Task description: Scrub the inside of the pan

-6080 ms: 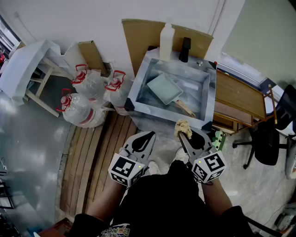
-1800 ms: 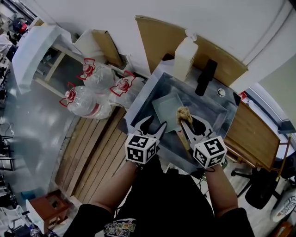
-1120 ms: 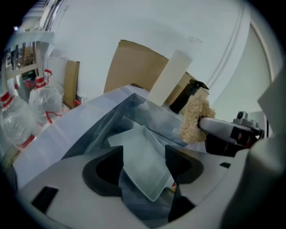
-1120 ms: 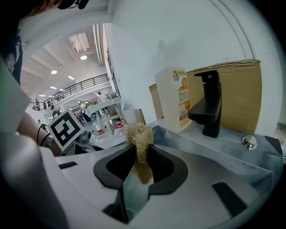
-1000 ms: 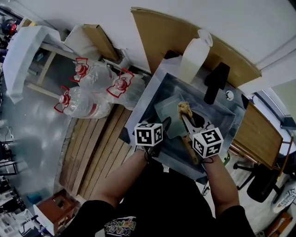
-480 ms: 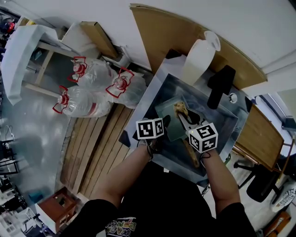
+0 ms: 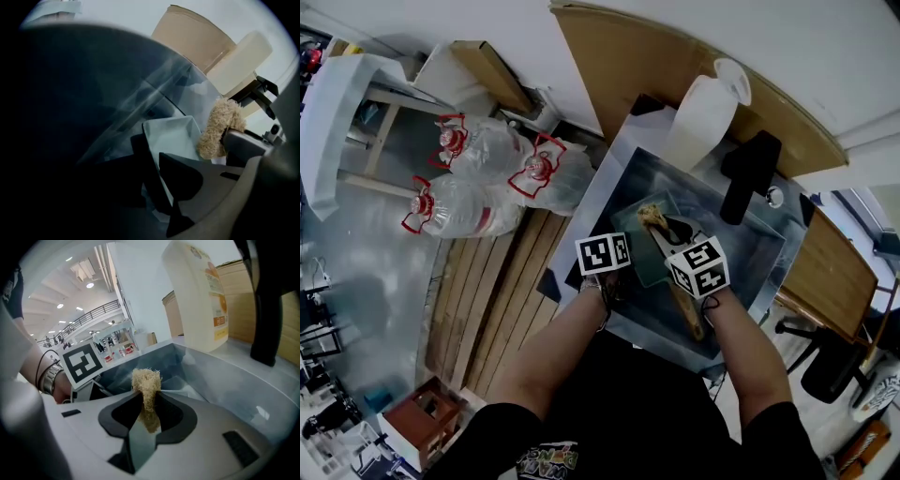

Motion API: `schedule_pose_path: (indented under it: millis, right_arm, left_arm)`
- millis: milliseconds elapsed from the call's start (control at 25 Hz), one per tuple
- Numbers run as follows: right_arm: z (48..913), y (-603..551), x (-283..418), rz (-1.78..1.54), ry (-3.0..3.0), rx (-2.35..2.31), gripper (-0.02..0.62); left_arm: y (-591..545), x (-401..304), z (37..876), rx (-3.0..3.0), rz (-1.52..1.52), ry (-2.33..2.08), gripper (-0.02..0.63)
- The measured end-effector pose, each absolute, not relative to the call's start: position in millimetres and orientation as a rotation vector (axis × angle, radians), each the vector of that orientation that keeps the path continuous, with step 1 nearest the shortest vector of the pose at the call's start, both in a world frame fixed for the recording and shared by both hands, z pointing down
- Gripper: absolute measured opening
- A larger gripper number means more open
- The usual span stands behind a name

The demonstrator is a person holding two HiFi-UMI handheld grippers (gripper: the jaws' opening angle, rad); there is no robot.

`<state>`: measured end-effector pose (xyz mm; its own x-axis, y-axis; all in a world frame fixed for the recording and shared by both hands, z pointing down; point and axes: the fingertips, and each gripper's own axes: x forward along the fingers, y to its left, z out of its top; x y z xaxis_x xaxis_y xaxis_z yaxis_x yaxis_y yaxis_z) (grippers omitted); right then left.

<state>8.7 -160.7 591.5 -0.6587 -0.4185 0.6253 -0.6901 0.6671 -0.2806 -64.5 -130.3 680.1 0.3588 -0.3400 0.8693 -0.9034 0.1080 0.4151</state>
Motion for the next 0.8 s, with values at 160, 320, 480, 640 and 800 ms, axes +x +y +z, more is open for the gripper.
schedule_pose_path:
  millis: [160,320,480,640,800]
  right_arm:
    - [606.2,-164.5,-3.2,0.644,-2.328,0.781,0.101]
    - [623.1,-162.6,-17.6,0.642,-2.3,0.71,0.101]
    - [637.2,-160.3,-29.3,0.638,-2.281,0.643,0.101]
    - [640.9,-161.3,-39.7,0.638,-2.284,0.594,0.101]
    - [643.6,-166.5,-46.0,0.659,-2.272,0.583,0.101]
  left_arm:
    - [-131.6,-65.4,675.5,1.448,0.614,-1.202,0.086]
    - [-130.5,-65.4,677.9,1.448,0.617,-1.202,0.086]
    - [-131.3,-64.9,676.6,1.447,0.616,-1.202,0.086]
    - [-131.2,-65.6,676.1,1.449,0.618,-1.202,0.086]
    - [-131.3,-65.6,676.1,1.45,0.617,-1.202,0.086]
